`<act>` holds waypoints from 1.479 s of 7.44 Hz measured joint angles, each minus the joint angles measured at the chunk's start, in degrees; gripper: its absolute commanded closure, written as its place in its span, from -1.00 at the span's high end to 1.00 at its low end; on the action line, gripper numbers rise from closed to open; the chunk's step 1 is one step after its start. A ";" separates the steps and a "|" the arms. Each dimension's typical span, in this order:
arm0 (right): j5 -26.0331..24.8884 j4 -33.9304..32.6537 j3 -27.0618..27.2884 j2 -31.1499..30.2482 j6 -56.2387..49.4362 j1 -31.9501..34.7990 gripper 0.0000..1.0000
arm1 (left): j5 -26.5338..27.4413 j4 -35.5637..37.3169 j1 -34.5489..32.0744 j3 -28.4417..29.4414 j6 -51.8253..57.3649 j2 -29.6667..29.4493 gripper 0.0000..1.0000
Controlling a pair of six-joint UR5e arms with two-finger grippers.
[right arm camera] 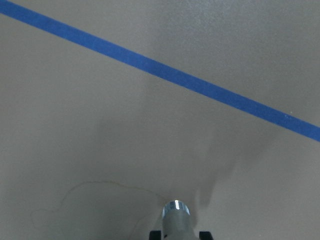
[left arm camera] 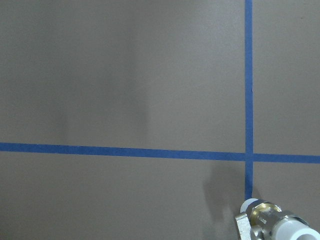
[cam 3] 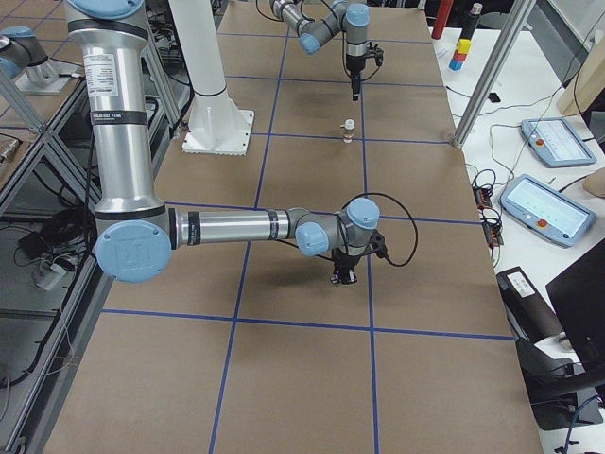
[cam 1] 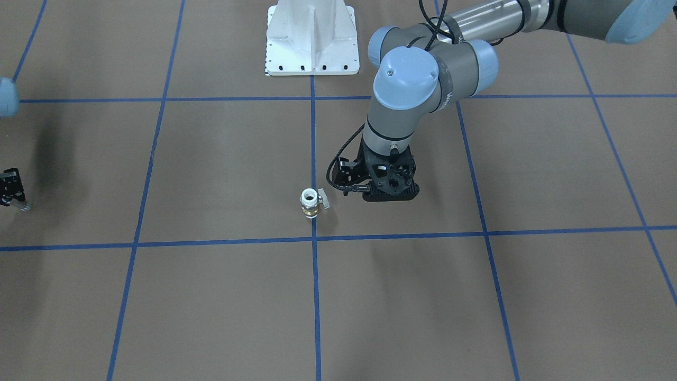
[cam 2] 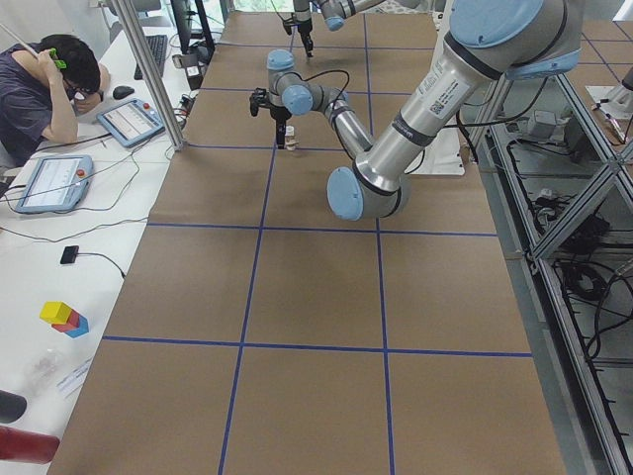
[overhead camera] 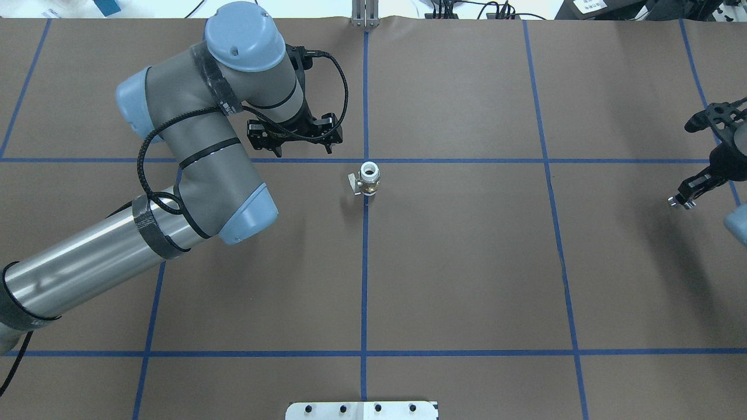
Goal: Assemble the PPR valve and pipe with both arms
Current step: 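Close the right gripper on the chrome pipe fitting, then lift the fitting with the right gripper while the left arm withdraws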
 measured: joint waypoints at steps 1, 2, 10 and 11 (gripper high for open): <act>0.10 0.20 0.07 0.07 -0.01 0.04 -1.00 | 0.04 -0.03 0.02 -0.02 0.00 0.03 0.99; 0.54 0.20 0.48 0.15 0.02 0.35 -1.00 | 0.06 -0.04 0.02 -0.02 0.00 0.06 0.99; 4.02 -21.77 9.16 19.22 19.85 3.65 -1.00 | -0.22 0.05 -4.57 -5.88 14.77 7.93 0.99; 2.90 -23.23 10.95 22.78 29.24 0.69 -1.00 | -0.70 -0.14 -6.92 -7.66 20.55 11.82 0.99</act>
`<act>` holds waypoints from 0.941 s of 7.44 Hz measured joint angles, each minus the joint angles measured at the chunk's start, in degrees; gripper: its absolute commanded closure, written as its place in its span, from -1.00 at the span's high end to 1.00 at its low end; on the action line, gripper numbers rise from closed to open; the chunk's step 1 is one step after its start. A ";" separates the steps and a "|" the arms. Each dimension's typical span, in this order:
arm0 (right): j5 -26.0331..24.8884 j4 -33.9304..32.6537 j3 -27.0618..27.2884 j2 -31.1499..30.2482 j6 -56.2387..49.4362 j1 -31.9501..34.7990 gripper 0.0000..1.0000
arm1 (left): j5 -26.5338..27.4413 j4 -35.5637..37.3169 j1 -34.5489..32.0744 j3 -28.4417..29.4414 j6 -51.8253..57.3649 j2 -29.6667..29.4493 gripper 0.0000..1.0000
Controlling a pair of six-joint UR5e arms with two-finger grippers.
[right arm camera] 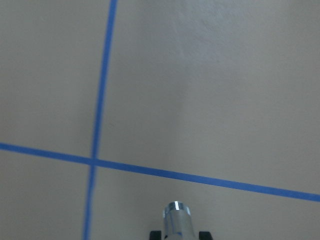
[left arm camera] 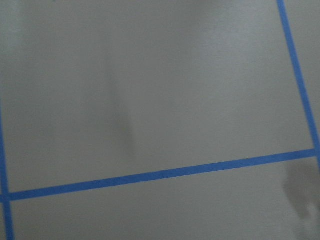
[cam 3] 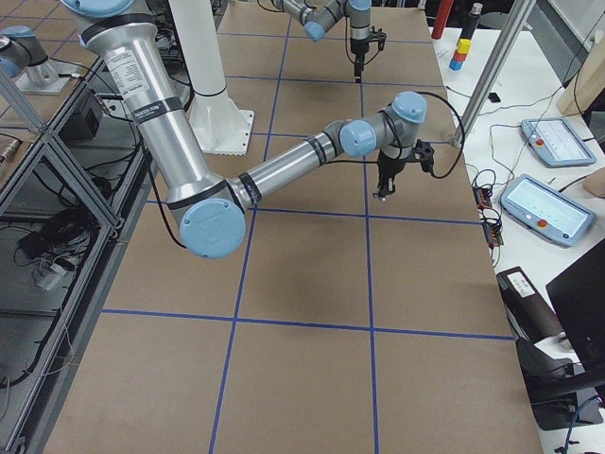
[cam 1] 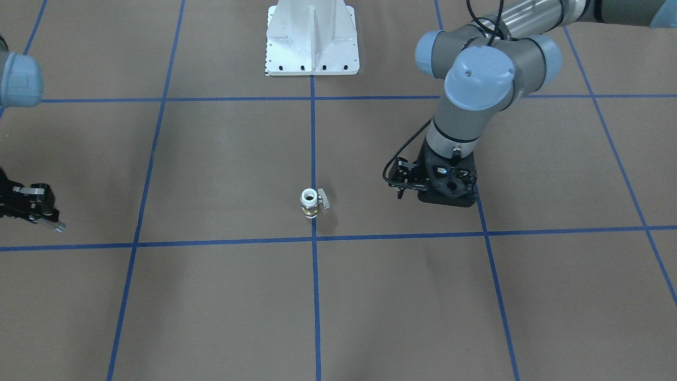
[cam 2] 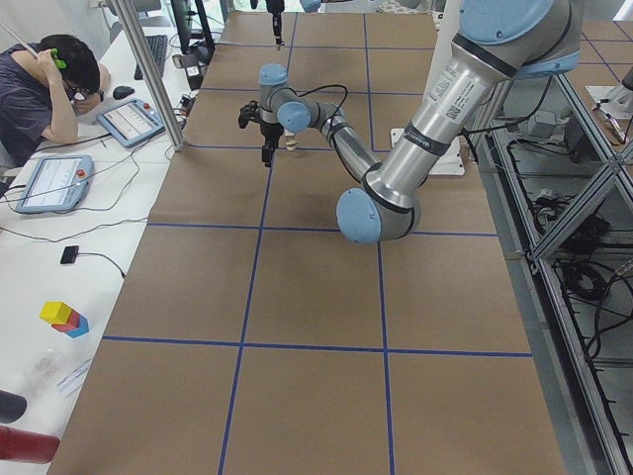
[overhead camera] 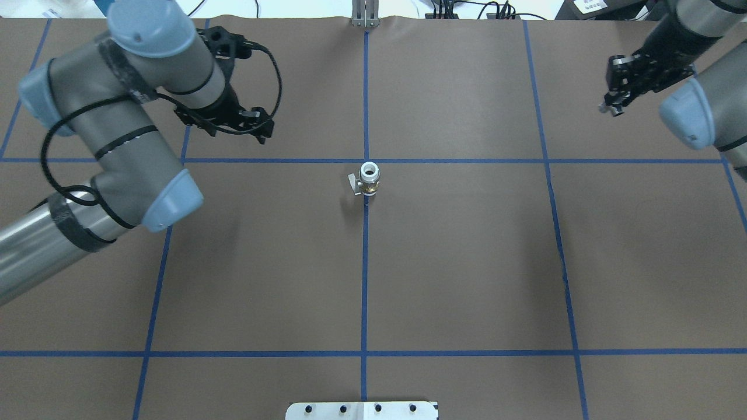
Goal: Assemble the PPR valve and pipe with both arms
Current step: 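Lift the fitting with the right gripper while the left arm withdraws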
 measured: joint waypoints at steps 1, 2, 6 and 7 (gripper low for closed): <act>-1.06 -0.59 0.97 3.82 9.49 -3.32 -1.00 | -1.40 -0.15 -2.86 -1.34 5.80 3.98 0.99; -1.96 -0.86 1.29 7.70 17.30 -6.53 -1.00 | -3.05 -0.78 -6.02 -1.87 12.28 7.88 0.99; -9.45 -1.88 -2.53 20.02 32.06 -19.00 -1.00 | -4.62 -4.83 -13.34 -1.74 25.82 17.45 0.99; -10.26 -2.35 -5.14 22.75 32.42 -20.94 -1.00 | -4.66 -5.00 -13.45 -1.66 26.08 17.99 0.99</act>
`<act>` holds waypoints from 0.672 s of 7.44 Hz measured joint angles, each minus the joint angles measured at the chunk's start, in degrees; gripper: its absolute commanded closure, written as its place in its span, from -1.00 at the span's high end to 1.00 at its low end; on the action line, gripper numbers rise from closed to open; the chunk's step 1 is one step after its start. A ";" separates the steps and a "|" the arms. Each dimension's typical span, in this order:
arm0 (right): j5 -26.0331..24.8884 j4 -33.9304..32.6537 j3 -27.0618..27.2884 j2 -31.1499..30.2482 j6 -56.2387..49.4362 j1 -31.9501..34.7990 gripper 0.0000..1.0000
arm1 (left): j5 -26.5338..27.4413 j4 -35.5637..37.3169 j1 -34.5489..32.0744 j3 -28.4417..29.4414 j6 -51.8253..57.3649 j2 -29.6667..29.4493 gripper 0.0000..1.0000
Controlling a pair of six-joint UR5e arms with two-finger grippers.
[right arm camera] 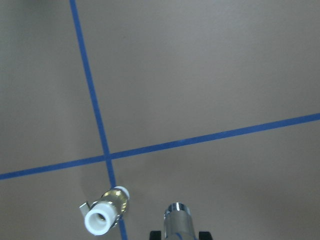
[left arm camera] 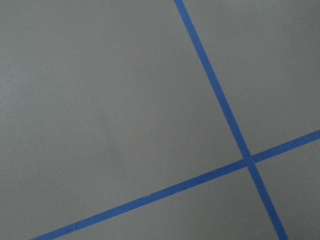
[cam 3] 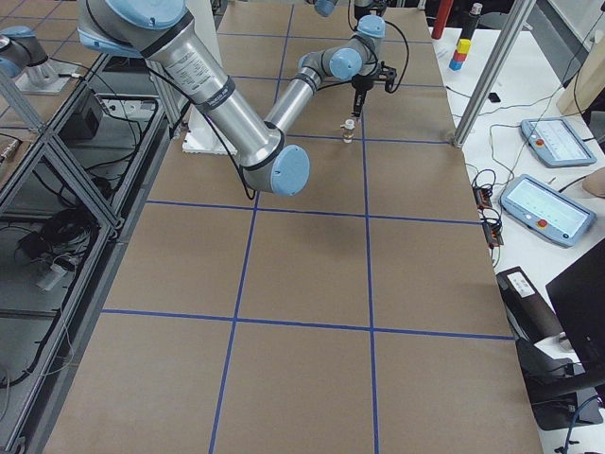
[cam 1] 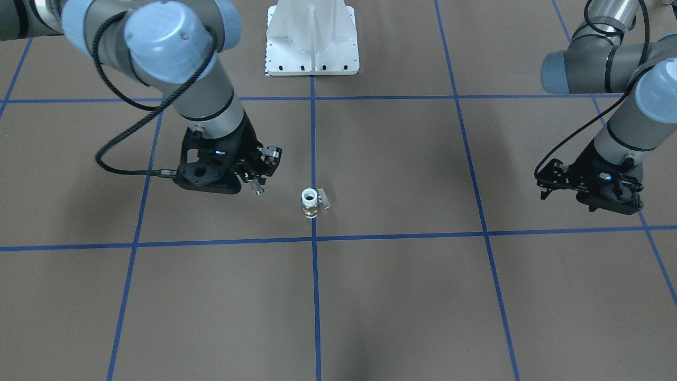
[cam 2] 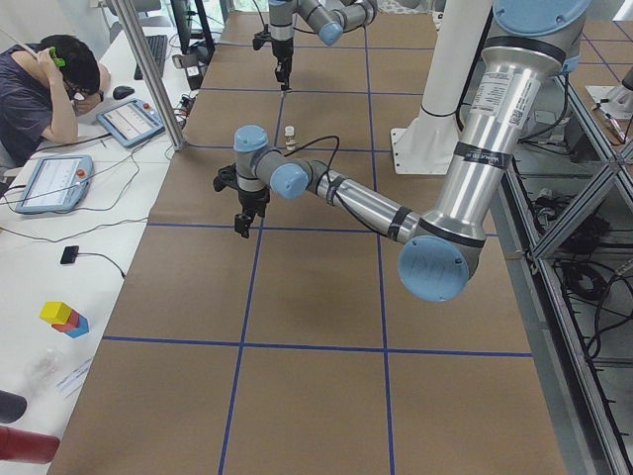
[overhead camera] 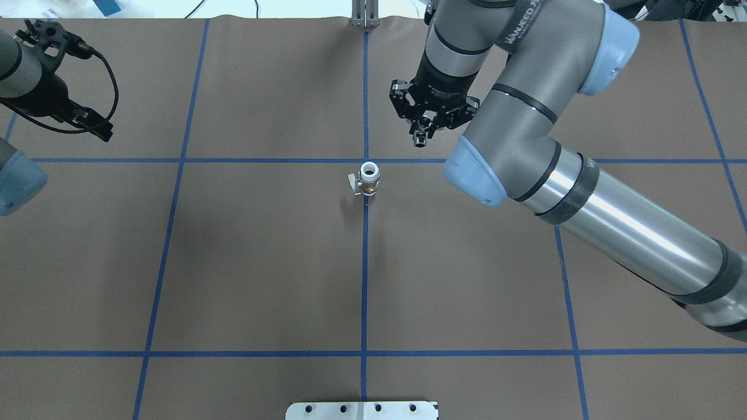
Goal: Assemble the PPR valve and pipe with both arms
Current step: 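Lift the fitting with the right gripper while the left arm withdraws, then carry the fitting with the right gripper above the standing valve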
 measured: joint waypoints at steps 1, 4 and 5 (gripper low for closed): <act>-0.35 -0.24 -3.19 2.82 0.12 -1.48 -1.00 | -0.01 -0.06 -0.02 0.26 0.00 0.23 1.00; -0.46 -0.41 -9.51 6.91 -0.34 -3.70 -1.00 | -0.02 -0.18 0.07 1.04 -0.19 0.31 1.00; -0.49 -0.43 -10.64 7.10 -0.53 -4.24 -1.00 | -0.02 -0.18 0.08 1.08 -0.15 0.31 1.00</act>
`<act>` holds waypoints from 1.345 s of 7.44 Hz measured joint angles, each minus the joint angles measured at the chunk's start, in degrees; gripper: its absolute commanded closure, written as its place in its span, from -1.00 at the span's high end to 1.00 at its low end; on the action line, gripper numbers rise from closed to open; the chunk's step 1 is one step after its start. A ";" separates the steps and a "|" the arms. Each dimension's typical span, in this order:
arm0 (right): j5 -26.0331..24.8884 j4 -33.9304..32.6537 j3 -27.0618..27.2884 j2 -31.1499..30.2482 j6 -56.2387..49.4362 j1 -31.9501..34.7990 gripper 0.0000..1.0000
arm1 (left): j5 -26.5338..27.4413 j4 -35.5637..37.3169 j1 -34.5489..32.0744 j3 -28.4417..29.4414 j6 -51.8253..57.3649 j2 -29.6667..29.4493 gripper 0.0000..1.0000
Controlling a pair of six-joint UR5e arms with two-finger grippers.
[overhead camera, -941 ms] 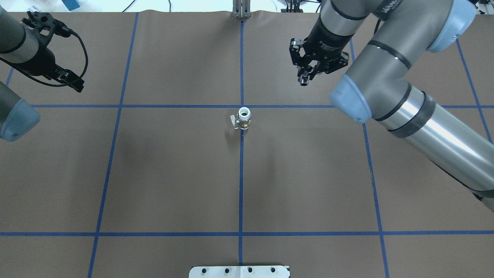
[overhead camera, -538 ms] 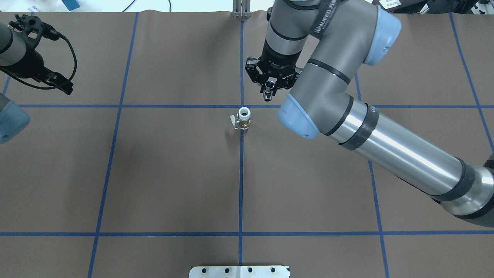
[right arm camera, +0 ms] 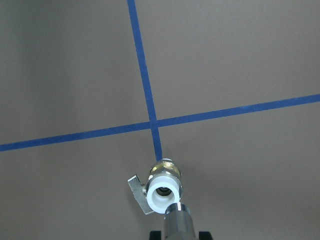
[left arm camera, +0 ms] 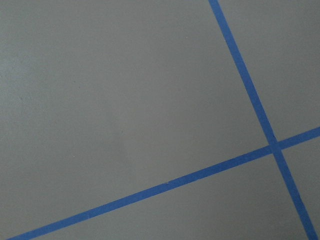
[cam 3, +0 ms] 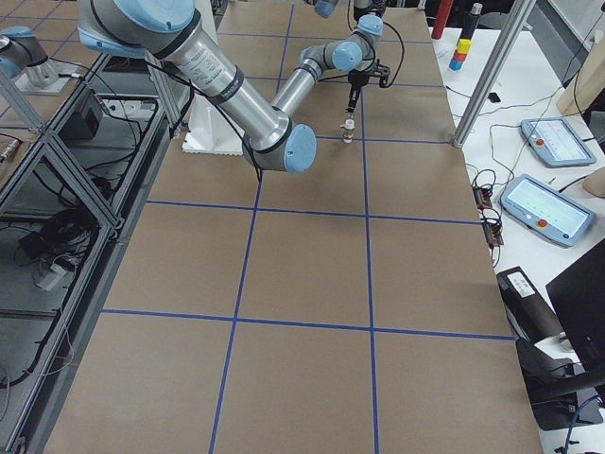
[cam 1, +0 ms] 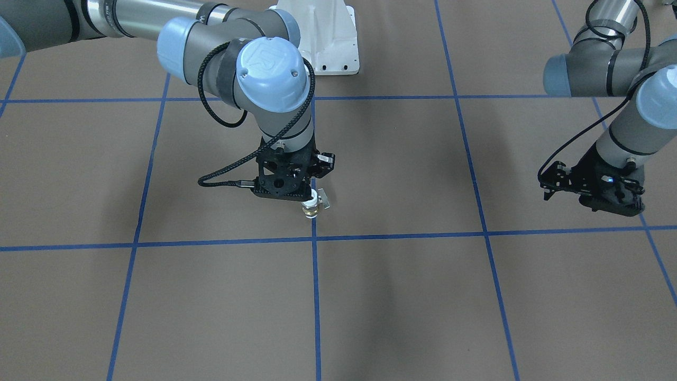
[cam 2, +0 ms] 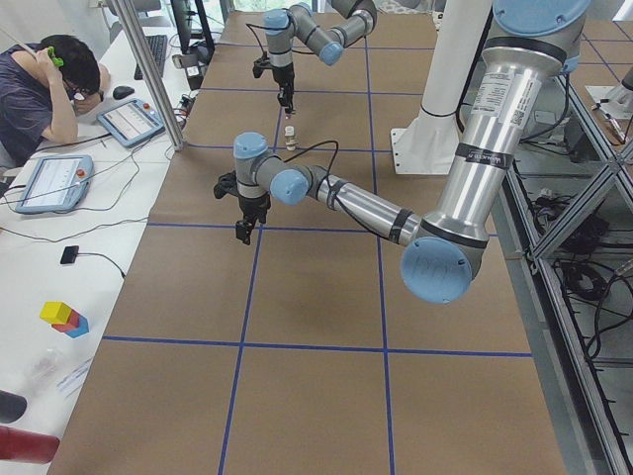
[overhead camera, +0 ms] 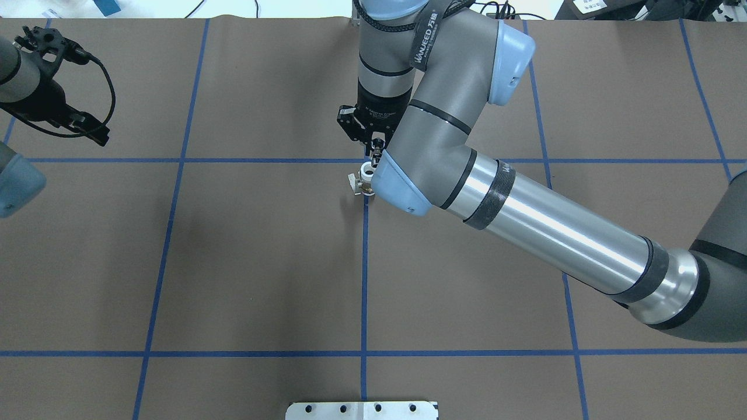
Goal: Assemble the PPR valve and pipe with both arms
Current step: 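Carry the fitting with the right gripper above the standing valve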
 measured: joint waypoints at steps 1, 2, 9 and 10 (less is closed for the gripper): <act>-0.14 0.01 -0.88 0.06 -0.20 -0.39 -1.00 | 0.00 0.00 0.00 0.10 0.05 0.00 1.00; -0.29 0.03 -1.48 0.06 -0.29 -0.65 -1.00 | 0.00 -0.01 0.04 0.23 0.08 0.00 1.00; -1.98 0.64 -4.34 2.10 -1.87 -1.28 -1.00 | 0.00 0.00 0.10 0.47 0.10 0.00 1.00; -1.98 0.67 -4.36 2.14 -1.91 -1.35 -1.00 | 0.00 -0.01 0.09 0.48 0.10 0.00 1.00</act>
